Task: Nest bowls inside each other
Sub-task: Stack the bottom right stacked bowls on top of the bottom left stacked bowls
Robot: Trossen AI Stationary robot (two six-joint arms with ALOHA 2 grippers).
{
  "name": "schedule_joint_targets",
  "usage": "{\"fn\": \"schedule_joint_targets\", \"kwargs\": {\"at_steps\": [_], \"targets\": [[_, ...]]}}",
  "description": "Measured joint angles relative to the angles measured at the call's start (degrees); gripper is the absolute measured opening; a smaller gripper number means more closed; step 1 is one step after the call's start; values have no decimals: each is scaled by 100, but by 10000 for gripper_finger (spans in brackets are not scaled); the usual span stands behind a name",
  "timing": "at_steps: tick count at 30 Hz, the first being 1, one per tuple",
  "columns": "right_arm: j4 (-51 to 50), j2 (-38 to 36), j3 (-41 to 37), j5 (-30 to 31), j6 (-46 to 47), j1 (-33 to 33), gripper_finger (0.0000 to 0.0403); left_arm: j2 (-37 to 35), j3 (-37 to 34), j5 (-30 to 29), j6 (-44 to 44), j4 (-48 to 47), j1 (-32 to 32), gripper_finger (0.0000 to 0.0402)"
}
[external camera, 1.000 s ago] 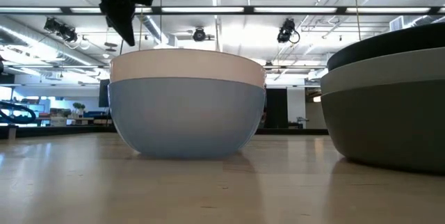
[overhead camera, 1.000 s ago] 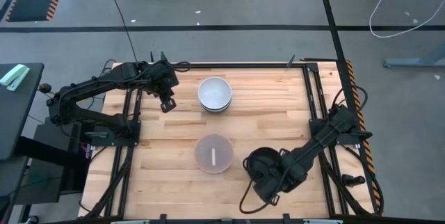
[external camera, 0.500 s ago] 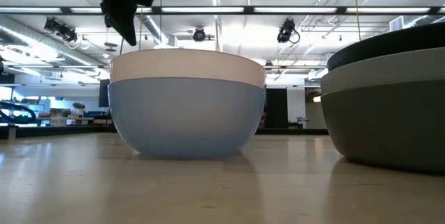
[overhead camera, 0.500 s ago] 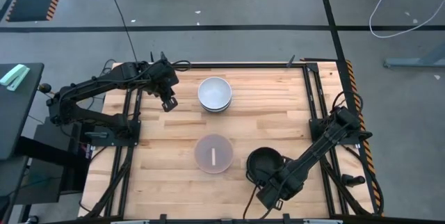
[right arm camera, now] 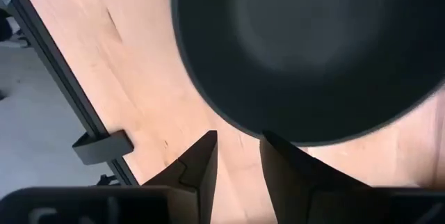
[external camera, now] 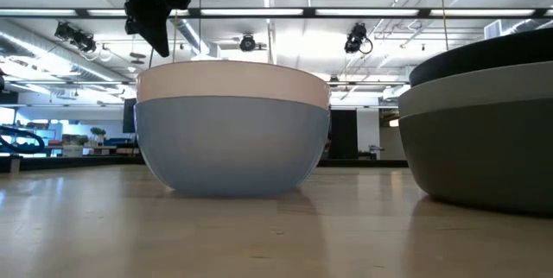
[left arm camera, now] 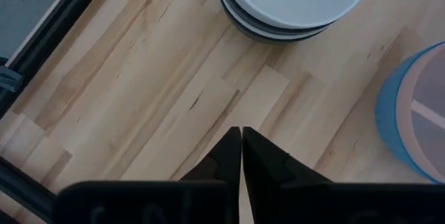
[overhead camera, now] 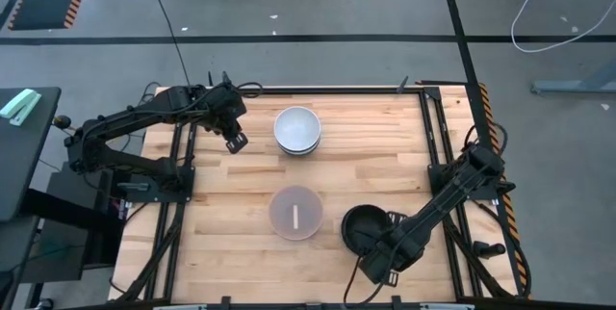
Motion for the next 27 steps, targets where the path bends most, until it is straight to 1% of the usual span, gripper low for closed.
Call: {"fn": "schedule_joint_targets", "kwargs": {"at_steps": [4, 8, 12, 17, 22, 27], "targets": [[19, -118, -28, 34, -237, -112, 117, 0, 0, 0, -63, 0, 0, 24], [240, -108, -28, 43, -862, -254, 117, 0, 0, 0, -133, -12, 0, 13], [237, -108, -28, 49, -1285, -301, 117, 0, 0, 0, -185, -94, 0, 8], [368, -108, -28, 4, -1612, -258, 116, 0, 0, 0, -299, -145, 2, 22], [531, -108, -28, -77, -1646, -258, 116, 0, 0, 0, -295, -158, 0, 30], [614, -108, -28, -192, -1624, -219, 116, 0, 0, 0, -293, -157, 0, 16]]}}
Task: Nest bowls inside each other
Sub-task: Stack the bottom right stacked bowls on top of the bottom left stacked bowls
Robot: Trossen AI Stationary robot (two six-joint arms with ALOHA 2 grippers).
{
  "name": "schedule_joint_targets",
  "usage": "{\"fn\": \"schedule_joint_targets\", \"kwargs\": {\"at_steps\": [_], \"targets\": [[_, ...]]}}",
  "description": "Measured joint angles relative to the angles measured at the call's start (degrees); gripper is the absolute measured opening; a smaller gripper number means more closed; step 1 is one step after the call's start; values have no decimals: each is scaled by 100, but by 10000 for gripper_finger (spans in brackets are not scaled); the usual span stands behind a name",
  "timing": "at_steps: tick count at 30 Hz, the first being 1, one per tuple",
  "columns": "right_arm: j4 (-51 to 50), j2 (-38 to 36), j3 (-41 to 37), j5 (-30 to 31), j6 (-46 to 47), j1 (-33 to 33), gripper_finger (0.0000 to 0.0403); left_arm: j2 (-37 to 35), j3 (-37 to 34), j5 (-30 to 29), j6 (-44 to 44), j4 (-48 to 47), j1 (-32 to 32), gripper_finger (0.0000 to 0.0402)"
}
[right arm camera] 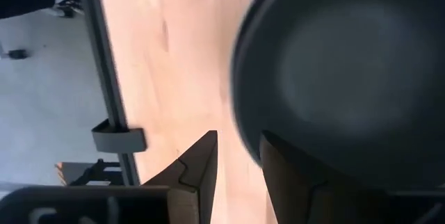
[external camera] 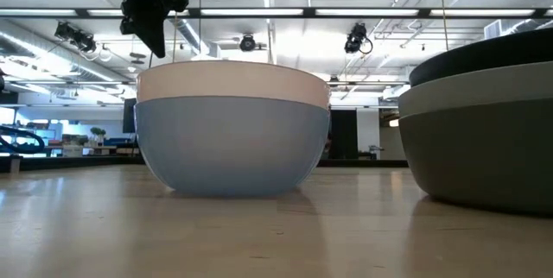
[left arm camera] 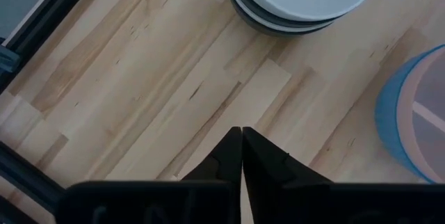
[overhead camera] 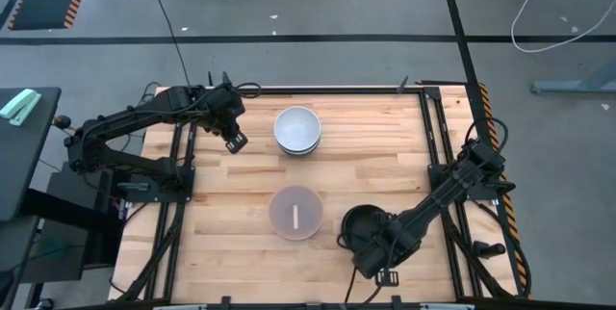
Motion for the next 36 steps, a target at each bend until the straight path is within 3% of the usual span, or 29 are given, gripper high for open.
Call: {"fn": "schedule_joint_targets", "kwargs": {"at_steps": [20, 28, 36], "targets": [[1586, 37, -1260, -304, 452, -50, 116, 0, 0, 0, 7, -2, 1, 24], [1956, 24, -1496, -292, 516, -197, 117, 0, 0, 0, 7, -2, 2, 9], [2088, 4, -1674, -279, 853, -284, 117, 0, 0, 0, 4, -2, 0, 28]]}}
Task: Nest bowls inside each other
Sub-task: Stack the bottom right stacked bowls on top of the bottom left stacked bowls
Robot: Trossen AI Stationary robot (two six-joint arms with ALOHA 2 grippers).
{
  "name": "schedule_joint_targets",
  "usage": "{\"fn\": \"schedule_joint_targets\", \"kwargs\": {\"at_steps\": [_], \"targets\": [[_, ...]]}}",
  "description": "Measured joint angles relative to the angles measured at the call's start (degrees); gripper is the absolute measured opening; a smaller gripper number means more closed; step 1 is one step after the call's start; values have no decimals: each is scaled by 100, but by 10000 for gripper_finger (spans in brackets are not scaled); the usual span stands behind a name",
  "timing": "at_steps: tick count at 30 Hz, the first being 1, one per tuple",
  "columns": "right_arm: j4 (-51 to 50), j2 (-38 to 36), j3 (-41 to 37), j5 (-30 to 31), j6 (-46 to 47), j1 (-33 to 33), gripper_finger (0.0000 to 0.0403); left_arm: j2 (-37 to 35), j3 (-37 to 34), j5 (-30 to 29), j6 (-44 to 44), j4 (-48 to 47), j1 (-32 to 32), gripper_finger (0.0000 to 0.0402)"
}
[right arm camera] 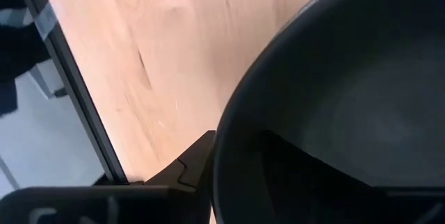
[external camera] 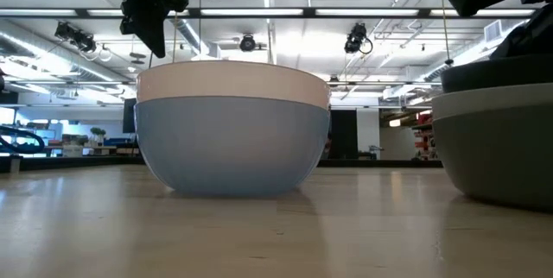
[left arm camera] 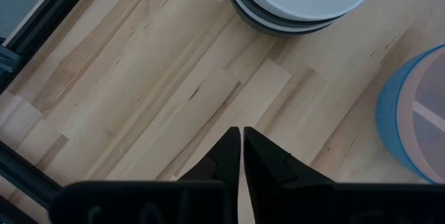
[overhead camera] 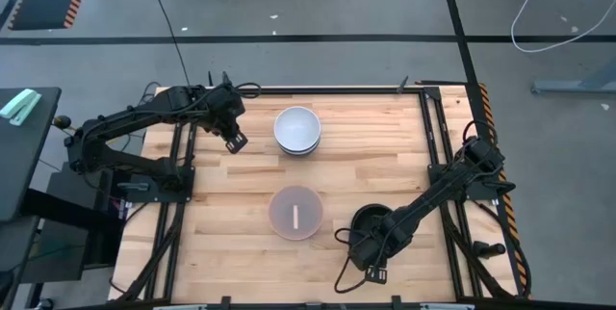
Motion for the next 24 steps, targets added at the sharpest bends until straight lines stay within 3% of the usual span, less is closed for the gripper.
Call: {"fn": "schedule_joint_targets", "kwargs": {"at_steps": [5, 14, 24], "targets": [[-5, 11, -3, 58, 346, -61, 110, 0, 0, 0, -2, 0, 1, 21], [-75, 1, 0, 368, 737, -103, 46, 0, 0, -2, -4, 7, 2, 11], [-349, 0, 24, 708, 770, -261, 39, 0, 0, -2, -7, 29, 2, 24]]}}
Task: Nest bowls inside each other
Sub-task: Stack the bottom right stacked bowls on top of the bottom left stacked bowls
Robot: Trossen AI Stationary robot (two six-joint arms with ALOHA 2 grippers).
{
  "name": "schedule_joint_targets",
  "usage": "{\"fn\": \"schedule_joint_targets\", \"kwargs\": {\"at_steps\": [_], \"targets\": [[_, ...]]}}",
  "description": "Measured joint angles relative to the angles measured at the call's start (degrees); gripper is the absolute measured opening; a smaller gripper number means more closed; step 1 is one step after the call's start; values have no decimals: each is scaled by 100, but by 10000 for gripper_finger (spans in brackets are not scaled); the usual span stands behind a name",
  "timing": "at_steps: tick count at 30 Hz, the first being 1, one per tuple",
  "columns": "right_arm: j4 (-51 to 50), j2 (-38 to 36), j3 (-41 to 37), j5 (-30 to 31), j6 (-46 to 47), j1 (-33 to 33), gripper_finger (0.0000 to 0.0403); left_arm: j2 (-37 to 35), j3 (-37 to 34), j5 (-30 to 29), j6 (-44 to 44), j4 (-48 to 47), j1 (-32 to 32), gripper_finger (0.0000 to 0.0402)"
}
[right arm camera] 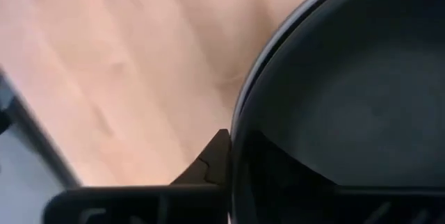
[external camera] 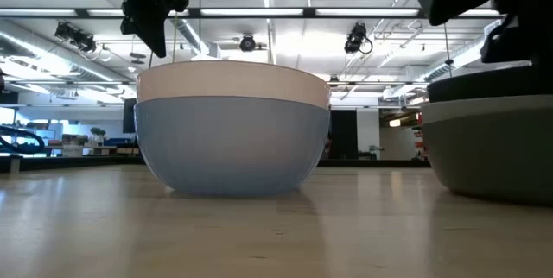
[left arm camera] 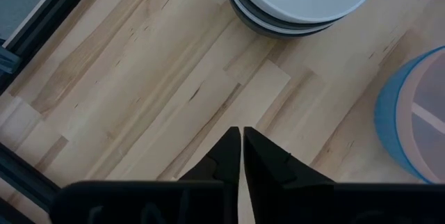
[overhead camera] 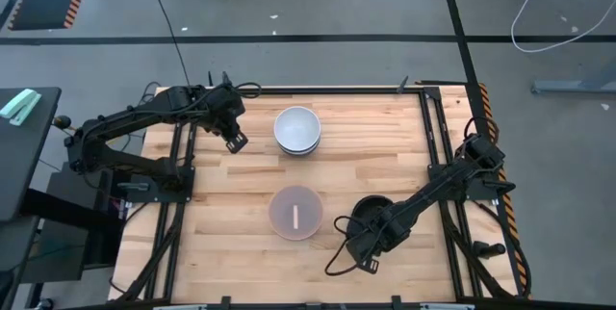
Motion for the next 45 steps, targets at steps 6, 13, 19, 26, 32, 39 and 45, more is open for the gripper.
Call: {"fn": "schedule_joint_targets", "kwargs": {"at_steps": [6, 13, 19, 26, 32, 39, 45], "targets": [[-626, 32, 176, 366, -281, -235, 15, 0, 0, 0, 4, -1, 0, 9], [-971, 60, 518, 490, -725, -621, 12, 0, 0, -141, 200, -138, -2, 22], [-1326, 59, 872, 623, -994, -831, 10, 0, 0, -654, 221, -459, 0, 33], [-2042, 37, 1365, 893, -1131, -951, 10, 0, 0, -810, 221, -519, 7, 18], [-2073, 35, 1934, 993, -1314, -1053, 10, 0, 0, -1328, 457, -507, 43, 11], [-2466, 16, 2879, 1313, -1408, -1134, 10, 2, 0, -1357, 639, -486, 557, 23], [-2385, 15, 3443, 1426, -1687, -1315, 10, 0, -2, -1359, 996, -322, 1092, 17]]}}
